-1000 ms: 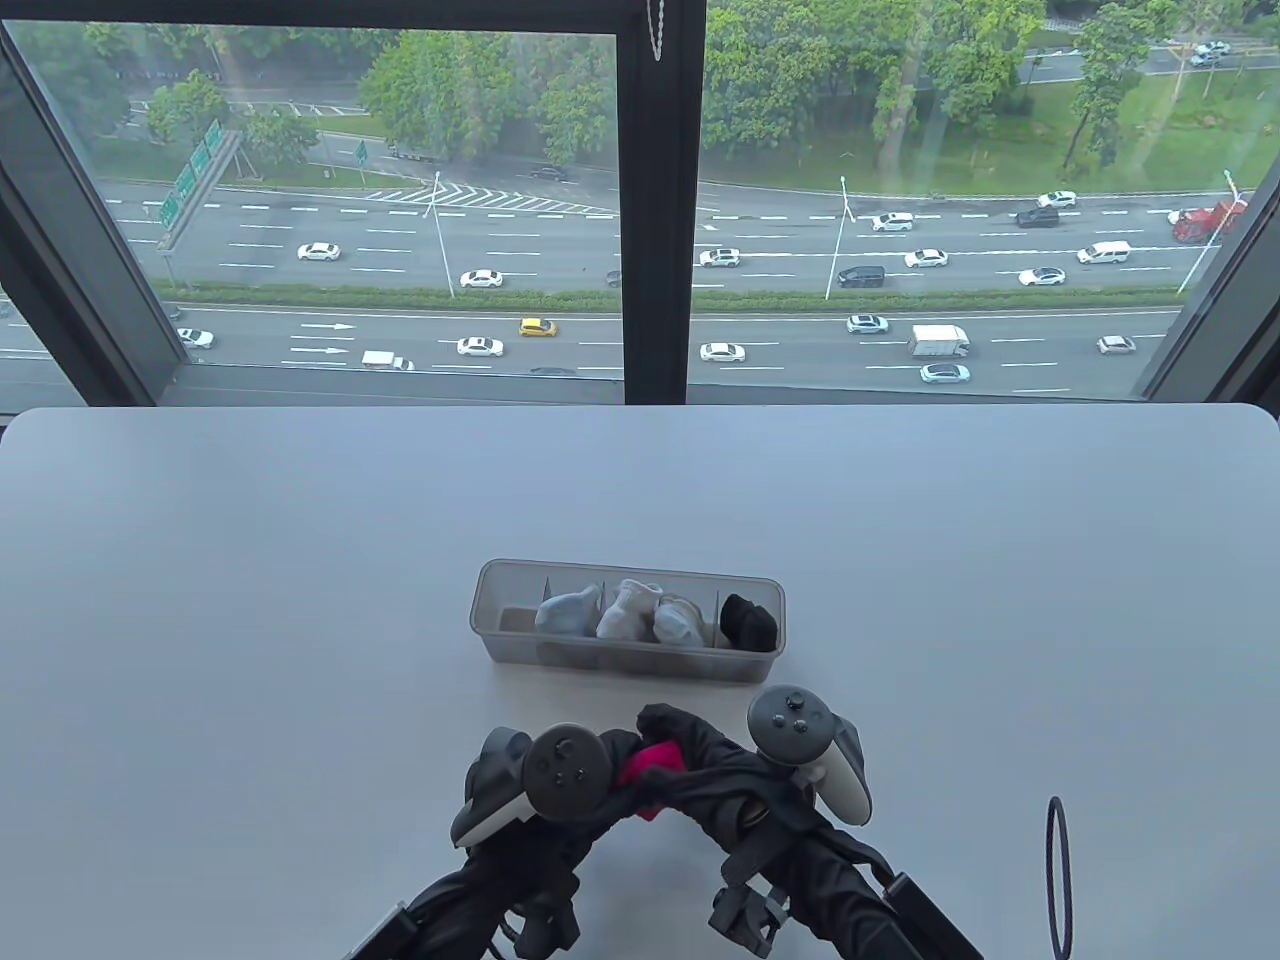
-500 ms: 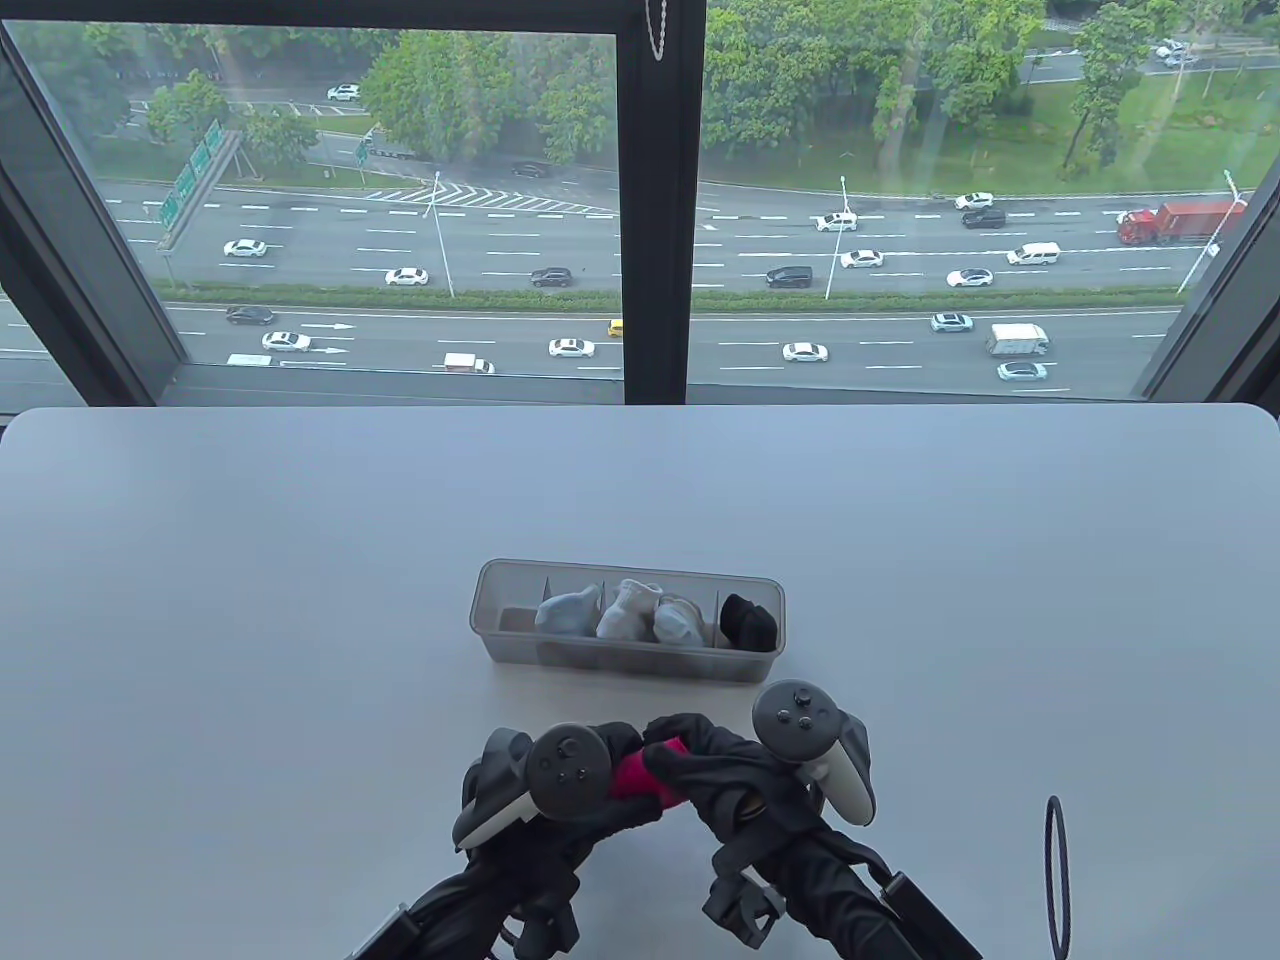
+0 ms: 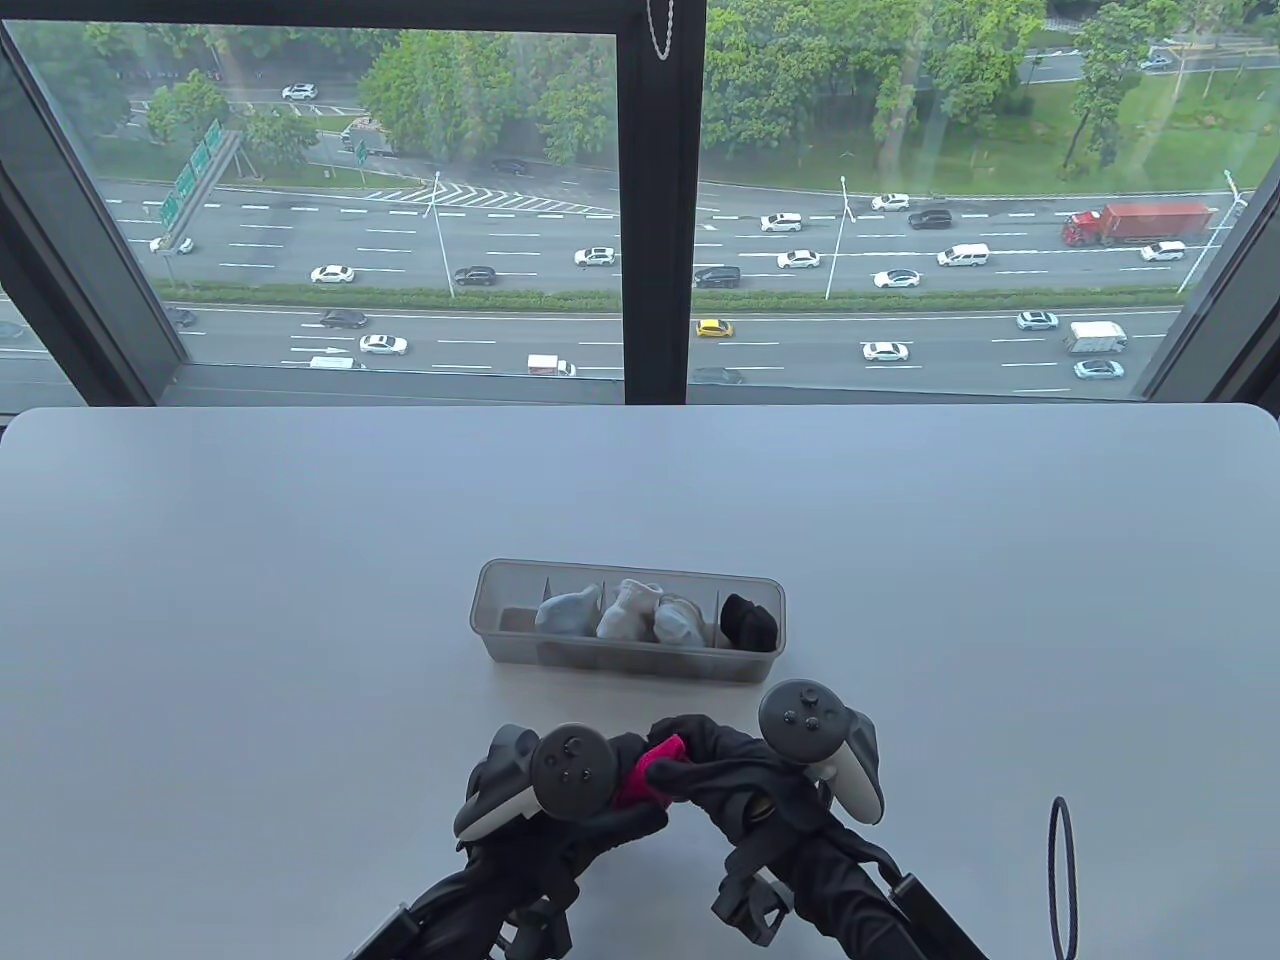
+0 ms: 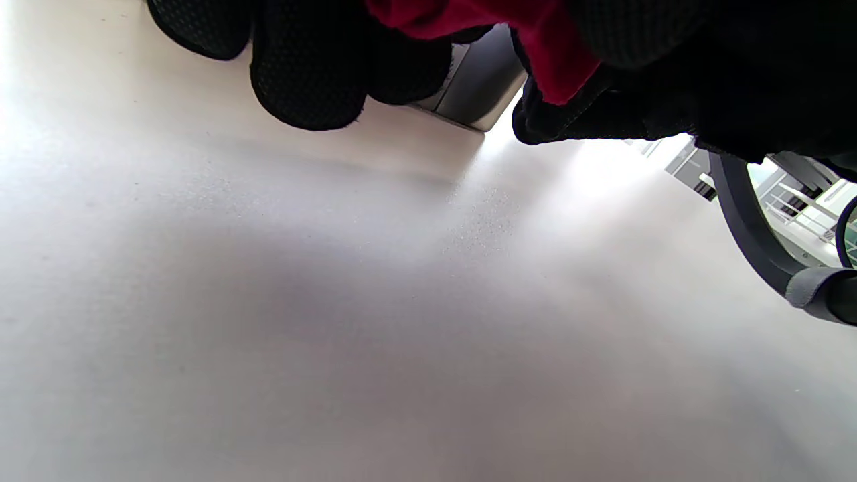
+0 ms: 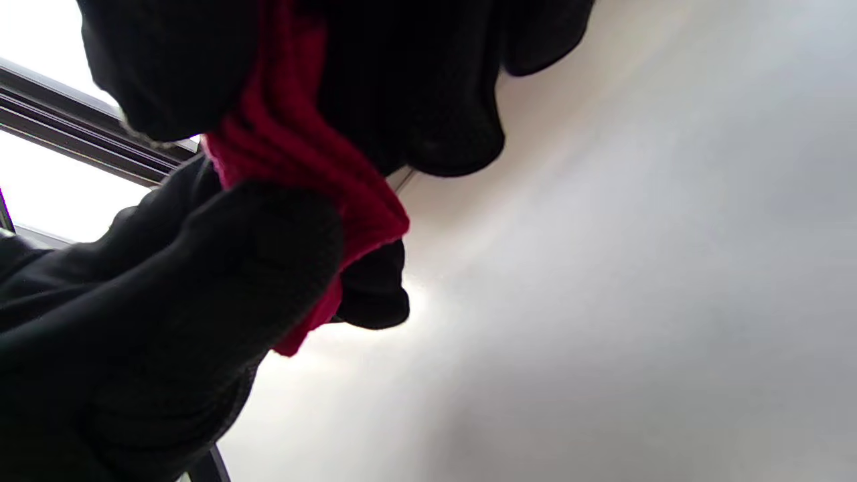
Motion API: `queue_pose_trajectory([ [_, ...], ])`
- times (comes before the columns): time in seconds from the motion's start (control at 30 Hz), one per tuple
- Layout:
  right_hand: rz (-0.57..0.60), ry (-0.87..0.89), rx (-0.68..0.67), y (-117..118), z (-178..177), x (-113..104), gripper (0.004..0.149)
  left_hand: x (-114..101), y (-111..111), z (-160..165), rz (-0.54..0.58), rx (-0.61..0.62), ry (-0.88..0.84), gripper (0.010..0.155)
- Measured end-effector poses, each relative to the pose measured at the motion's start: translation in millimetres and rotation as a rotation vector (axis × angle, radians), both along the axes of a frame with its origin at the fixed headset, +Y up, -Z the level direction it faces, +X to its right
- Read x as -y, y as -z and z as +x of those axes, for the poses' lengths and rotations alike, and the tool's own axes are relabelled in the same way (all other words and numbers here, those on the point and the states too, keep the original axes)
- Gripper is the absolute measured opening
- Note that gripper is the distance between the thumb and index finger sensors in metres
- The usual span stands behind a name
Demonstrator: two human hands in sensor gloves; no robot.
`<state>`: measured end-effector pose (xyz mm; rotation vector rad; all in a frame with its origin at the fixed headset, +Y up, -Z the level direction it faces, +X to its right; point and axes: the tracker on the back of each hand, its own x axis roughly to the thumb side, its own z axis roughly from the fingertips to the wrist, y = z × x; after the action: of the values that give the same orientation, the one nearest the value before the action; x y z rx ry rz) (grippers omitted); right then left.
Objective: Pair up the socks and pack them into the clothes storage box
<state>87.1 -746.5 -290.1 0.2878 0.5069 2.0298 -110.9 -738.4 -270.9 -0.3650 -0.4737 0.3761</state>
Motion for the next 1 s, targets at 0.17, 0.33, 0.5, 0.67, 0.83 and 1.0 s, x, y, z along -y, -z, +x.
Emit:
queue_pose_trajectory([
  [0.17, -0.206, 0.314, -0.098, 4.8, 2.5, 10.8, 0.065, -7.3, 3.9, -7.1, 0.008, 0.018, -0.125, 0.061],
  [0.33, -0.182, 0.290, -0.121, 6.1, 5.1, 9.2, 0.058, -8.2, 4.7, -11.2, -0.013, 0.034, -0.176, 0.063],
  [0.5, -0.110, 0.191, -0.030, 5.1, 7.1, 5.4, 0.055, -13.5, 1.2, -12.2, 0.047, -0.092, -0.244, 0.065],
  [0.67, -0.125, 0.239, -0.029, 5.0, 8.0, 5.9, 0.055, -17.8, 2.2, -16.3, 0.082, -0.099, -0.301, 0.053],
  [0.83, -0.140, 0.239, -0.052, 4.3, 5.7, 8.0, 0.056, -17.3, 3.8, -20.8, 0.079, -0.114, -0.341, 0.050],
  [1.0, -0.120, 0.239, -0.087, 3.5, 3.3, 4.2, 0.057, -16.7, 5.2, -24.9, 0.088, -0.166, -0.400, 0.048],
])
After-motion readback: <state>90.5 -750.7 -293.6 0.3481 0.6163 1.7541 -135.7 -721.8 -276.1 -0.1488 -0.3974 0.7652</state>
